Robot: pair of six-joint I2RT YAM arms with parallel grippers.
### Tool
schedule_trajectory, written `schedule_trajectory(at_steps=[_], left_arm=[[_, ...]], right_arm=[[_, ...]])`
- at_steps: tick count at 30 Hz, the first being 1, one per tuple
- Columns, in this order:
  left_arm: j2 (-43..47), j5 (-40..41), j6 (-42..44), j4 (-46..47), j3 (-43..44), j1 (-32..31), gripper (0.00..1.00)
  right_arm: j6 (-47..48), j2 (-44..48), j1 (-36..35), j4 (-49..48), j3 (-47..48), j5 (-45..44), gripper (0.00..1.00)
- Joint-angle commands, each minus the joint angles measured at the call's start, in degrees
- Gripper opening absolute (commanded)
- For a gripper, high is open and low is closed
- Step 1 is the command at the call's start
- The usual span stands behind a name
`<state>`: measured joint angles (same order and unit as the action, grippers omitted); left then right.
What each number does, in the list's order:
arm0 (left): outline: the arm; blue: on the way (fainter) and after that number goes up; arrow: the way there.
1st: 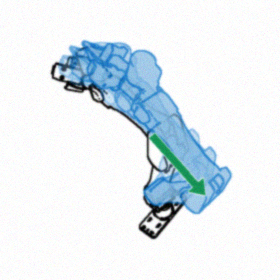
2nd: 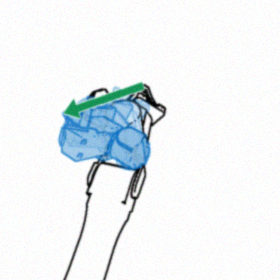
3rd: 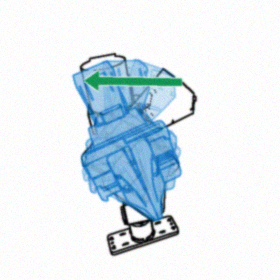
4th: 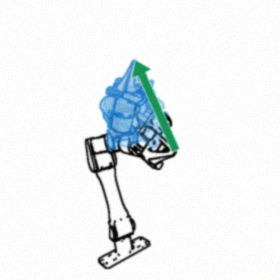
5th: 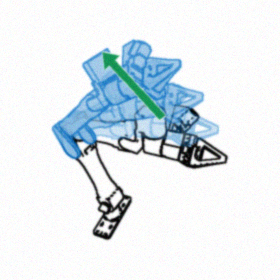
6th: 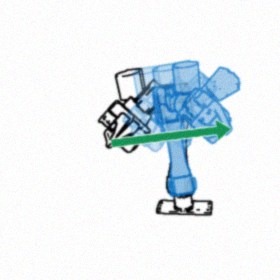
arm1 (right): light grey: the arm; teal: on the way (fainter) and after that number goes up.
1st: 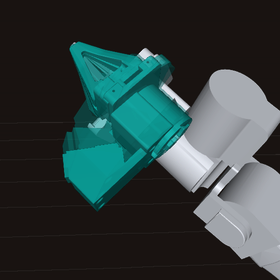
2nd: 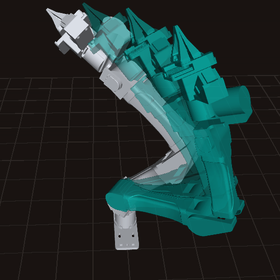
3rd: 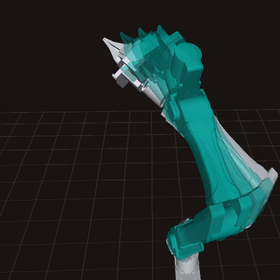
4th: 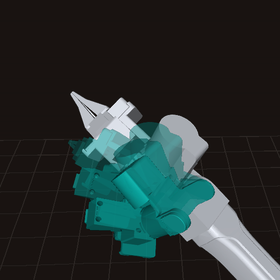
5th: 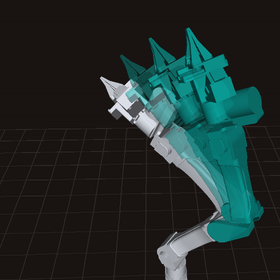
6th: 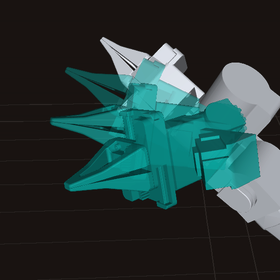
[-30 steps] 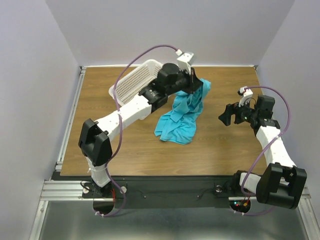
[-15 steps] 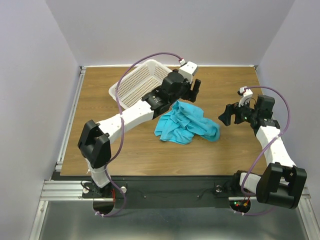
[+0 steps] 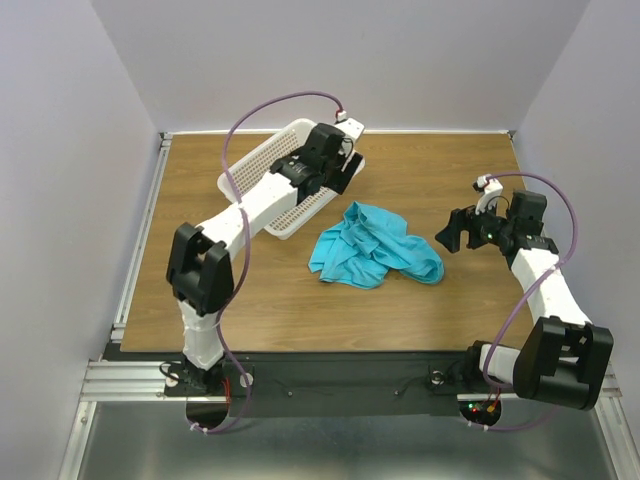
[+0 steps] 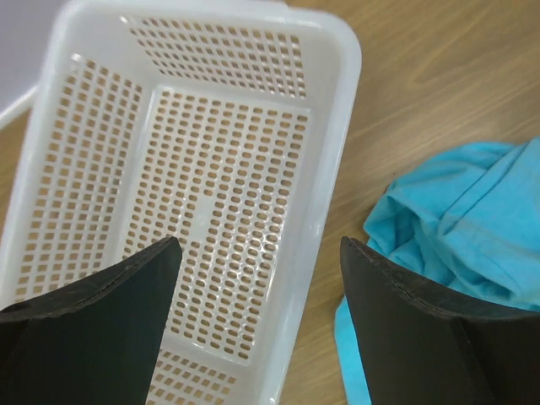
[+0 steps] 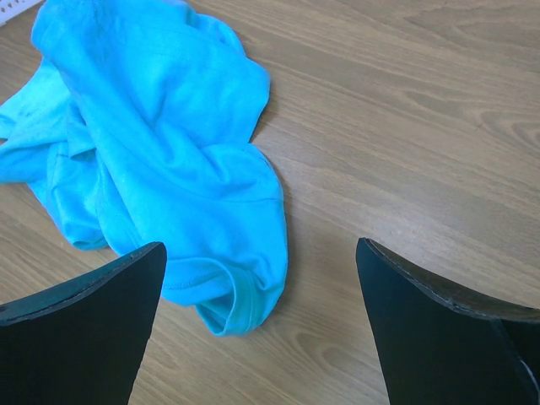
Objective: Fold and stack the t-shirts
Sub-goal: Move the tshirt to the center of the board
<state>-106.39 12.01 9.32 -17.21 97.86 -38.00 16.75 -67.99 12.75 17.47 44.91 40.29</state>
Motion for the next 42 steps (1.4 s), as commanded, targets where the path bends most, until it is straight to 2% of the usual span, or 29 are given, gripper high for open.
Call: schedule_trajectory(at_steps=[1, 5, 13, 16, 17, 23, 24, 26, 27, 29, 36, 42], left_arm=[[-5.2, -3.3, 2.3, -9.0, 6.8, 0.1, 0.88], [-10.1, -4.7, 1.8, -13.7, 12.6, 0.8, 0.87], [-16.2, -2.8, 1.2, -16.4, 14.1, 1.7, 0.82], [-17.3, -0.4, 0.3, -16.7, 13.3, 2.0, 0.73], [-17.2, 0.3, -0.2, -16.8, 12.4, 2.0, 0.63], [-14.5, 3.5, -2.1, -14.7, 6.4, 3.0, 0.45], [-13.3, 3.6, -3.1, -14.0, 4.2, 3.4, 0.35], [-12.2, 3.9, -4.6, -12.7, 1.8, 4.7, 0.23], [-11.5, 4.1, -5.8, -12.3, -0.5, 5.2, 0.09], [-9.8, 5.4, -7.6, -11.5, -2.7, 6.4, 0.0], [-5.4, 10.5, -14.2, -8.5, -8.5, 14.7, 0.0], [-6.6, 10.5, -14.2, -7.6, -2.6, 22.7, 0.0]], right_arm=[[0.6, 0.0, 0.4, -2.1, 0.1, 1.0, 1.0], [0.6, 0.1, 0.4, -2.1, 0.2, 0.8, 1.0], [0.6, -0.1, 0.4, -2.1, 0.3, 1.0, 1.0], [0.6, -0.1, 0.4, -2.1, 0.3, 0.9, 1.0], [0.6, 0.0, 0.4, -2.1, 0.3, 0.8, 1.0], [0.6, 0.2, 0.4, -2.1, 0.4, 0.9, 1.0], [0.6, 0.3, 0.4, -2.1, 0.4, 1.1, 1.0], [0.6, 0.4, 0.4, -2.1, 0.4, 1.1, 1.0], [0.6, 0.5, 0.4, -2.1, 0.4, 1.1, 1.0], [0.6, 0.6, 0.4, -2.1, 0.4, 1.2, 1.0], [0.5, 0.7, 0.4, -2.1, 0.4, 1.5, 1.0], [0.5, 0.3, 0.4, -2.1, 0.4, 1.9, 1.0]])
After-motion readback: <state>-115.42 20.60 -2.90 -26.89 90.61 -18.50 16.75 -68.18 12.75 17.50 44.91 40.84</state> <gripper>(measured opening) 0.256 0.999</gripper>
